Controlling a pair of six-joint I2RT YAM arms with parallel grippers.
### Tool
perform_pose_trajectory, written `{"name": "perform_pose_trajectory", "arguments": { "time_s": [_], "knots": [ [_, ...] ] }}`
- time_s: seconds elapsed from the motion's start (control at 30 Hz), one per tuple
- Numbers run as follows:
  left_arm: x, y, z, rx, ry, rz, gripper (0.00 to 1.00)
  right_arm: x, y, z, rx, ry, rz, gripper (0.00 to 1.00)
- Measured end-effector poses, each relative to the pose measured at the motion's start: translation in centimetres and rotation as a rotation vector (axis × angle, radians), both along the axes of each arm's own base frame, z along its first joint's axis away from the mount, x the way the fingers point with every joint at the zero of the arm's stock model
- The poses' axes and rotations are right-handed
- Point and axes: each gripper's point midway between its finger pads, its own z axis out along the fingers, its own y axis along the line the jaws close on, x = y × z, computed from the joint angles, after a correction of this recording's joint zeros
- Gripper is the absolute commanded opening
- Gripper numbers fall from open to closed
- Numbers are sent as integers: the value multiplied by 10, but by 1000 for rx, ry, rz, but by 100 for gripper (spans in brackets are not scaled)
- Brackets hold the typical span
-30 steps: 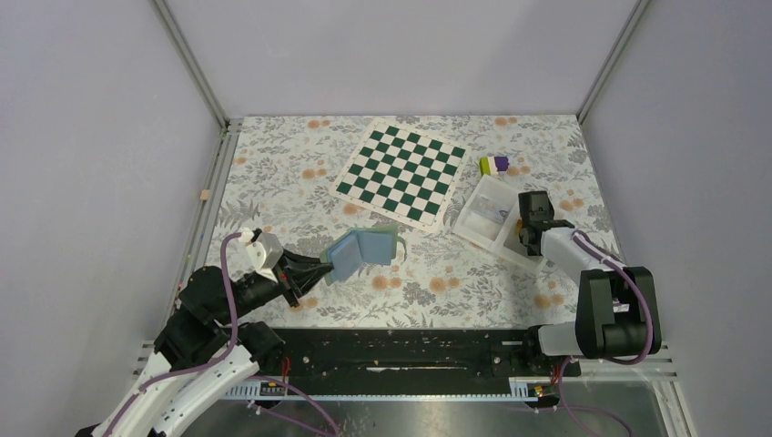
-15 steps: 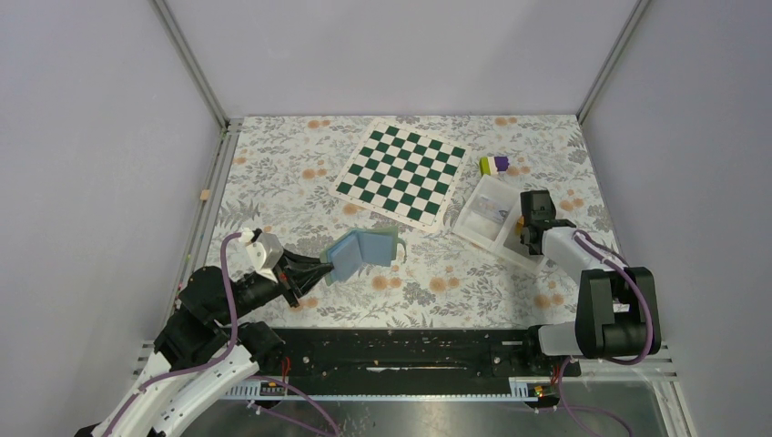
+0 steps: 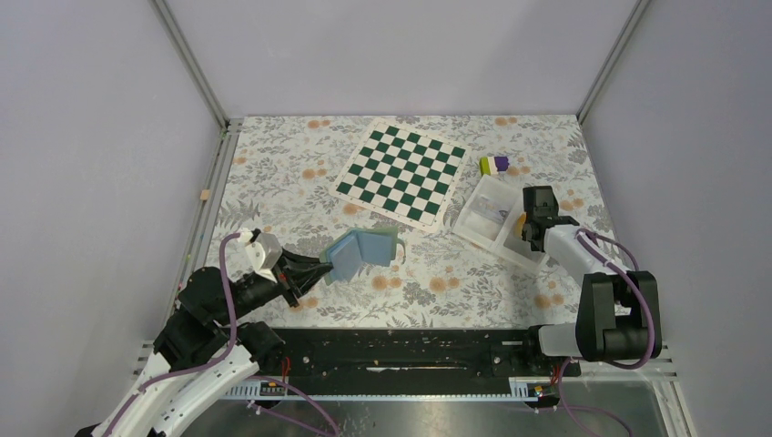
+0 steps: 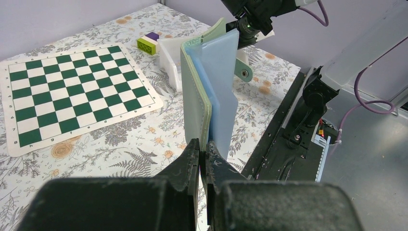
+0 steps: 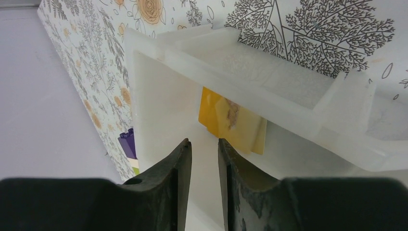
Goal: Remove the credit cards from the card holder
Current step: Place the credit card in the storage box.
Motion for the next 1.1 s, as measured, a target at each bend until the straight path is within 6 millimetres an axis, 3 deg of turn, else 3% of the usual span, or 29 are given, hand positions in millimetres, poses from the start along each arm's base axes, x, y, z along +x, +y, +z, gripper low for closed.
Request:
{"name": "perform_pose_trajectory", "arguments": {
  "time_s": [0.27,0.37,0.47,0.63,0.73,0.87,0.97,1.1],
  "knots": [
    [0,1,1,-4,-5,5,0,-1,3,-2,8,15,20,37],
    [0,2,1,-4,-4,8,0,5,2,3,-50,25,110,41],
    [0,2,1,-3,-4,8,0,17,0,22,-156,13,250,42],
    [0,2,1,-4,-4,10,0,50,9,79,-333,-25,564,45],
    [0,2,1,-4,-4,10,0,64,32,108,-383,-78,800,47],
    [-1,1,1,-11,6,3,0,62,96,145,-367,-253,1203,46],
    [-3,-1,0,-19,30,-11,0,34,143,171,-343,-397,1432,46],
    [-3,-8,-4,-25,90,-26,0,-33,214,212,-356,-598,1700,46]
  ]
}}
